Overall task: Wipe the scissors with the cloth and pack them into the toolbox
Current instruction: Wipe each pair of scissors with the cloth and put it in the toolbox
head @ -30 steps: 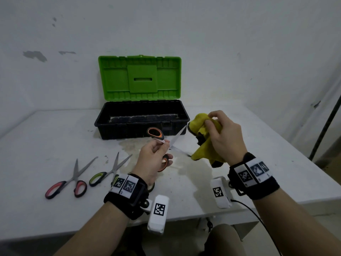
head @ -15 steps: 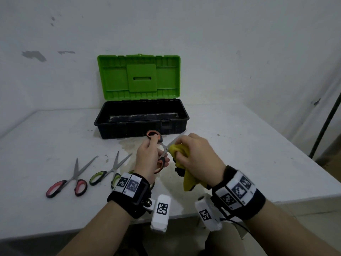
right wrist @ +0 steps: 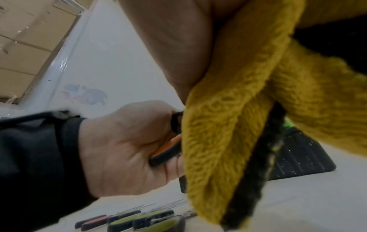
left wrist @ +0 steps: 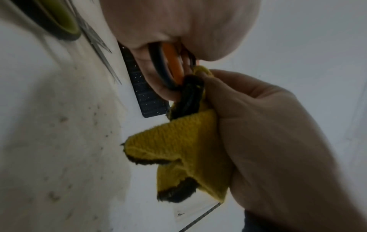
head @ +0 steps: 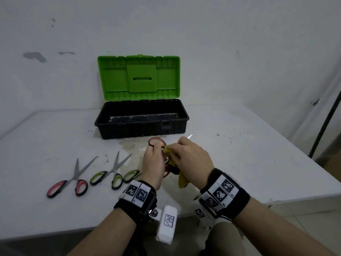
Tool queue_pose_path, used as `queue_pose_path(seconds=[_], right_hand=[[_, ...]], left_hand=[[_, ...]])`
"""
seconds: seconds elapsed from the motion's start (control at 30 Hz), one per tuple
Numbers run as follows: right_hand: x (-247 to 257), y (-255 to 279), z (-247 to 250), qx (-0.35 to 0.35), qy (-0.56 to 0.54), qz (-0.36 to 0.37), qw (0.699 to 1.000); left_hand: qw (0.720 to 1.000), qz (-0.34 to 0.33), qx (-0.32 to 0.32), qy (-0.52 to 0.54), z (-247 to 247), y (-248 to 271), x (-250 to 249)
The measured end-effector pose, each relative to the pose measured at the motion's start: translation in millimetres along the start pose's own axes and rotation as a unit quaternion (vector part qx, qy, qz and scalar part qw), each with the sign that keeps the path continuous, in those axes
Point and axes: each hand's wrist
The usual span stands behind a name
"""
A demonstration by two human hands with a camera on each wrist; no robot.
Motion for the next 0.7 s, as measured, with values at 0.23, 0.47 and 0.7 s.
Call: queue_pose_path(seconds=[0.23,0.47,0.7], right_hand=[[-13,4,7,0.003,0.024,-0.016,1.0],[-12,6,3,0.01,0.018,0.007,1.0],[-11,3,8,-0.047,-0.002,0.022,0.999]], left_hand=[[1.0,0.005,0.008,0.02,0,5,-3],[1.0,-0.022,0.005,-0.01,2,2,-2],[0.999,-0.019,0.018,0.024,1,-1,0]])
Point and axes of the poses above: each hand's wrist, its own y-axis away from the middle knuckle, its own z-axis out of the back of the hand, x = y × z
